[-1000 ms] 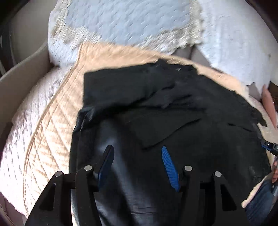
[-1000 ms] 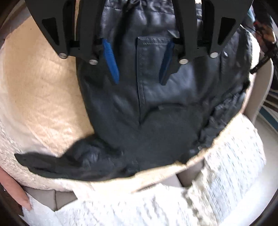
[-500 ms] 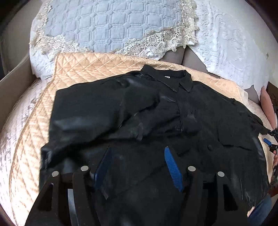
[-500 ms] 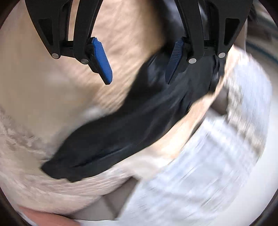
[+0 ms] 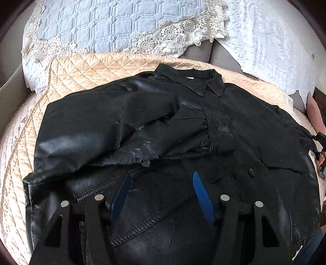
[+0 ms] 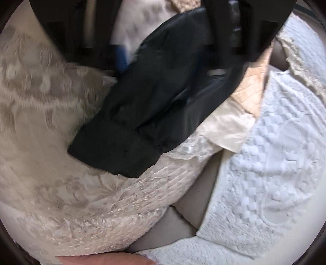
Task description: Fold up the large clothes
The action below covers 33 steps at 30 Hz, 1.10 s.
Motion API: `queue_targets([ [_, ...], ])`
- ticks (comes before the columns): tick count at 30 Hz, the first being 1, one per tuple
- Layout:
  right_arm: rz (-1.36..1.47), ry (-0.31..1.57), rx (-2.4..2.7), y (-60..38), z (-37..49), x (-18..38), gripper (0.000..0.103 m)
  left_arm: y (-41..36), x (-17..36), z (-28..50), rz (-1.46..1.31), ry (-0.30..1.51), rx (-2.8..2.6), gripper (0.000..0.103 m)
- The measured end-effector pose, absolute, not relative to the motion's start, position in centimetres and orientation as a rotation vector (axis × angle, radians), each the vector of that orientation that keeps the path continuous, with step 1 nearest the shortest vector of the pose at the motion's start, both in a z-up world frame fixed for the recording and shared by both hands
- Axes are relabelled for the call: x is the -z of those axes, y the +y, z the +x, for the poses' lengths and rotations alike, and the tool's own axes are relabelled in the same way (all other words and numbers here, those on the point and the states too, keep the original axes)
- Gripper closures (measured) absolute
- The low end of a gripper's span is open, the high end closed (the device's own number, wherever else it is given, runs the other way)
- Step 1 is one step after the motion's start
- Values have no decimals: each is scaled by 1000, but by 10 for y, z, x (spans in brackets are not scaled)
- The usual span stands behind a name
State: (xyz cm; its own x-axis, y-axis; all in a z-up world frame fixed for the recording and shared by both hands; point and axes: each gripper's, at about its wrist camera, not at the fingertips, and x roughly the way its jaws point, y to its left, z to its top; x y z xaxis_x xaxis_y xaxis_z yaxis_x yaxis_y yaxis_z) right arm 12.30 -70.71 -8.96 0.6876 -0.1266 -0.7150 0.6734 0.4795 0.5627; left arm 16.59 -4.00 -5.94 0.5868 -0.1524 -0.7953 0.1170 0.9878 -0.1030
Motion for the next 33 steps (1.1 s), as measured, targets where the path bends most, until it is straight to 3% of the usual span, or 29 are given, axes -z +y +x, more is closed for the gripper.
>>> queue_targets([
  [1, 955, 674, 531, -709, 126, 88, 99, -40, 57, 166, -42, 926, 159, 38],
  [7, 792, 579, 390, -668, 137, 8, 99, -36, 30, 164, -57, 856, 186, 38],
  [14, 607, 533, 53, -545, 179, -72, 99, -27, 16, 173, -63, 803, 173, 38],
  [17, 555, 587, -83, -484, 205, -66, 99, -19, 19, 179, -83, 801, 167, 38],
  [23, 507, 844, -263, -382, 244, 19, 97, -8, 37, 193, -124, 814, 158, 38],
  [25, 493, 979, -276, -361, 254, 59, 91, -3, 43, 194, -144, 825, 159, 38],
  [28, 507, 1032, -274, -352, 242, 85, 71, 1, 43, 193, -165, 825, 174, 38],
  [29, 527, 1008, -286, -355, 235, 83, 52, 2, 41, 192, -165, 817, 178, 38],
  [30, 536, 987, -287, -358, 230, 79, 43, 3, 39, 191, -166, 808, 178, 38],
  [33, 522, 892, -222, -367, 220, 57, 41, 9, 37, 191, -190, 801, 176, 38],
])
